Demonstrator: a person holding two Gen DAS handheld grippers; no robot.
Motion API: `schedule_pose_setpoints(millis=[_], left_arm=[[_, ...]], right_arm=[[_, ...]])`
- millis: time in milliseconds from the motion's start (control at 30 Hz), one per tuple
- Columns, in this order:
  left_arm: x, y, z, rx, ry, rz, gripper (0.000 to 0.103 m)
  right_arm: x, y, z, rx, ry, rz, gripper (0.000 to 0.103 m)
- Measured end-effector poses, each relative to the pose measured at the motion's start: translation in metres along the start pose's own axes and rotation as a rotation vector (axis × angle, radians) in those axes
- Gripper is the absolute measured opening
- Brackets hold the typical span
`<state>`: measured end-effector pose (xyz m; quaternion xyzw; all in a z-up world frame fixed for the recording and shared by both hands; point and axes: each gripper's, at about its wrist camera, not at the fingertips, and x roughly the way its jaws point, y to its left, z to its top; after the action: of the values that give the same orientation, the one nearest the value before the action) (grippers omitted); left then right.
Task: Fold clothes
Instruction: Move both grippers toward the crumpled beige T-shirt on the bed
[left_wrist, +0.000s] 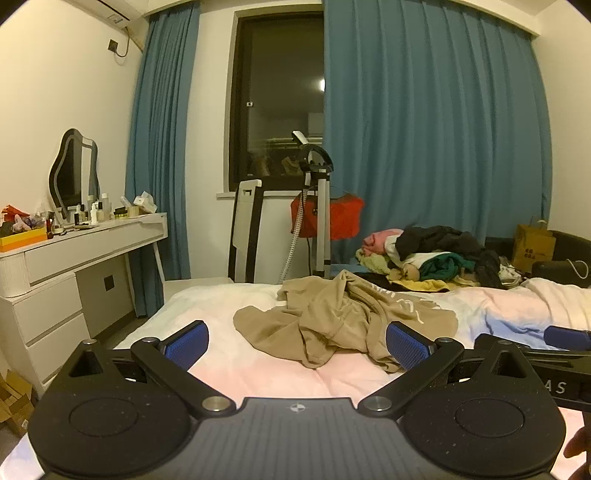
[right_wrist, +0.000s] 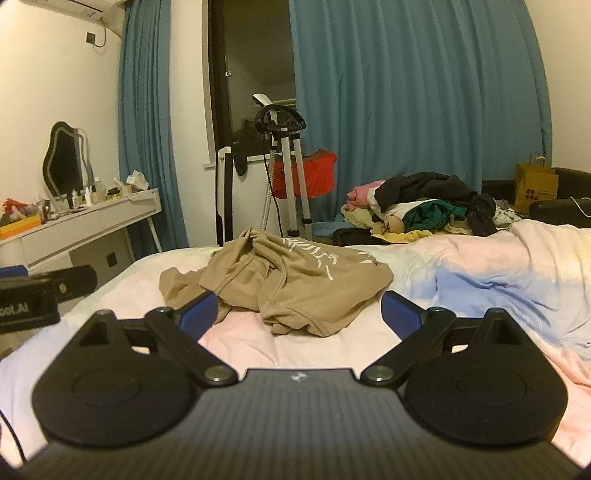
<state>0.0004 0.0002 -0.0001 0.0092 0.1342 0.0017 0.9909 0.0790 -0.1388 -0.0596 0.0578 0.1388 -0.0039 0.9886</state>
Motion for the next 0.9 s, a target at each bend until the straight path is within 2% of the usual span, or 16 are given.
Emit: schedule_pose_setpoints(millis=[267,400,900], left_arm=[[0.016,0.001,0.003,0.019,0.022,-0.006,0.103],[-0.001,-0.006,0.001,0.038,-0.015,-0.004,0.103],[-0.002,-0.009,-0.003,0.053,-0.005,-0.002,0.103]], right_arm=[[0.008,-0.004,0.0,-0.021,0.004,-0.014,0.097],[0.001,-0.001,-0.001,-0.02,-0.013,-0.014,0.097],[-0.001,0.0,-0.004,-0.019,-0.003,-0.02,0.097]])
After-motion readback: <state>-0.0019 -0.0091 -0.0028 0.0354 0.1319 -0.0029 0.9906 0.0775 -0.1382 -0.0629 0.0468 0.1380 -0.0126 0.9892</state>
